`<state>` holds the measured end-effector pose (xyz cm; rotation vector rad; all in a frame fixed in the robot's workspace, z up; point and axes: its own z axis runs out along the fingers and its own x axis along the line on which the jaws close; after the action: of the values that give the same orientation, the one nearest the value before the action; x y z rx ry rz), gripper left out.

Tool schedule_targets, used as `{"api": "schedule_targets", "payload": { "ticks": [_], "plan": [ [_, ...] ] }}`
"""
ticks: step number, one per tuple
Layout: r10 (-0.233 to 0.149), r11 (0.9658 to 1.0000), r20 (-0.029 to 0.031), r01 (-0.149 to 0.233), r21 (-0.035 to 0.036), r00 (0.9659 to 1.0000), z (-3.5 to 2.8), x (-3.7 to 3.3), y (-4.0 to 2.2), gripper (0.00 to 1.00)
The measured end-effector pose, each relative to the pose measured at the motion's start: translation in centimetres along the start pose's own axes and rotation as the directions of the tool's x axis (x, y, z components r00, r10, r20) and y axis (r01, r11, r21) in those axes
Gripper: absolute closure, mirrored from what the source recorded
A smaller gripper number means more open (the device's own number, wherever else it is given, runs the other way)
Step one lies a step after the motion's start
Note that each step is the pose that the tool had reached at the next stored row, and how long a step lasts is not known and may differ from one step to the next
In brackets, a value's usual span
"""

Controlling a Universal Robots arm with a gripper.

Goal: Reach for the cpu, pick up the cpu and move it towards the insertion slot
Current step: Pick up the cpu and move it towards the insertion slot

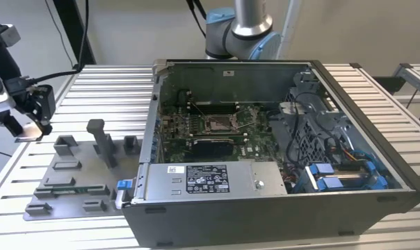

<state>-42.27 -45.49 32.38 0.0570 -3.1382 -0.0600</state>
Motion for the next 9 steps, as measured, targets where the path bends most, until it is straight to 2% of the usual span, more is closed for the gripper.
{"api": "schedule_targets", "payload": {
  "ticks": [5,9],
  "plan": [
    [0.0,1.0,0.0,0.0,0.0,1.0,-2.17,0.01,0.11,1.0],
    [0.0,1.0,-0.0001,0.0,0.0,1.0,-3.54,0.02,0.17,1.0]
  ]
}}
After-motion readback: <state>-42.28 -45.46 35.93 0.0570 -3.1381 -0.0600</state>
